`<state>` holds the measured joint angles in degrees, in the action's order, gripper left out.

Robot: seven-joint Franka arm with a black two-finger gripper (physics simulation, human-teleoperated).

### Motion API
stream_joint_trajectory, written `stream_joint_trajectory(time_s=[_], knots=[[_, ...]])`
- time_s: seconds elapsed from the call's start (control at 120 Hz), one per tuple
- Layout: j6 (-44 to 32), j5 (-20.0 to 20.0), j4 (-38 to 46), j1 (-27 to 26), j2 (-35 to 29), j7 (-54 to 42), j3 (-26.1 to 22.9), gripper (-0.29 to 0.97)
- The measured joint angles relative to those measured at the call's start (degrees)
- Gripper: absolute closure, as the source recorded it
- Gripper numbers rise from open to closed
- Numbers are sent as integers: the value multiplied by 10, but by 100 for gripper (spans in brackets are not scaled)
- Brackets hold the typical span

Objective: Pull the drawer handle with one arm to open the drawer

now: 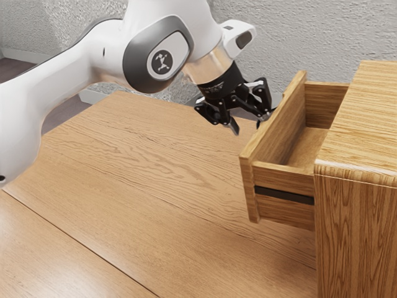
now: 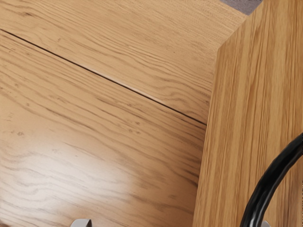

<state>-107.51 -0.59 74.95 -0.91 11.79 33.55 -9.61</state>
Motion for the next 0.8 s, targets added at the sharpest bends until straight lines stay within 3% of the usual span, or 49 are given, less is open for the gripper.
stream_joint_trajectory(time_s=[0.8], knots=[[-9,3,8,21,-4,4,-2,39]])
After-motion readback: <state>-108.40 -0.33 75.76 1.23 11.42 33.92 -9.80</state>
